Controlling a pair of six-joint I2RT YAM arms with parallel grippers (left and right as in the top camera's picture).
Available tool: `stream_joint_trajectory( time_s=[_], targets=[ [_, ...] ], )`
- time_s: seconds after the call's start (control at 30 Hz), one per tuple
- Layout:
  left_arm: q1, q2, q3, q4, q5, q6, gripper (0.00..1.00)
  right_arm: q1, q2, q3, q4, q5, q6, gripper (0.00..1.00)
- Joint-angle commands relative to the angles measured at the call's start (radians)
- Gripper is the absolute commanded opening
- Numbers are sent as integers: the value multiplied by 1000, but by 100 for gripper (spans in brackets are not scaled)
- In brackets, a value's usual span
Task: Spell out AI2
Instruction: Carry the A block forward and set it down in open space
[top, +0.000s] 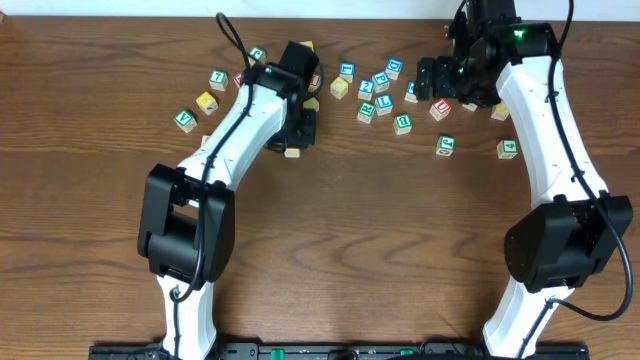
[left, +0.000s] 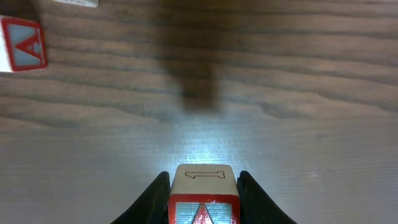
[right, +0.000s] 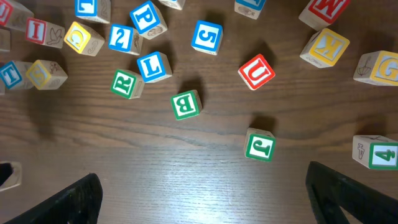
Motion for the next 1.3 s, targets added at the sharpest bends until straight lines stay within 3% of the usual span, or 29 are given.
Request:
stream_joint_trajectory(
  time_s=[0.0,0.43,1.27],
  targets=[
    [10,16,-62,51,-3,-42,27,10,0,23,-1,8,6,99],
    [8,16,-179,174,-3,-41,27,10,0,23,-3,8,7,99],
    [-48,20,-203,245,-7,46,27,10,0,23,-12,8,7,99]
  ],
)
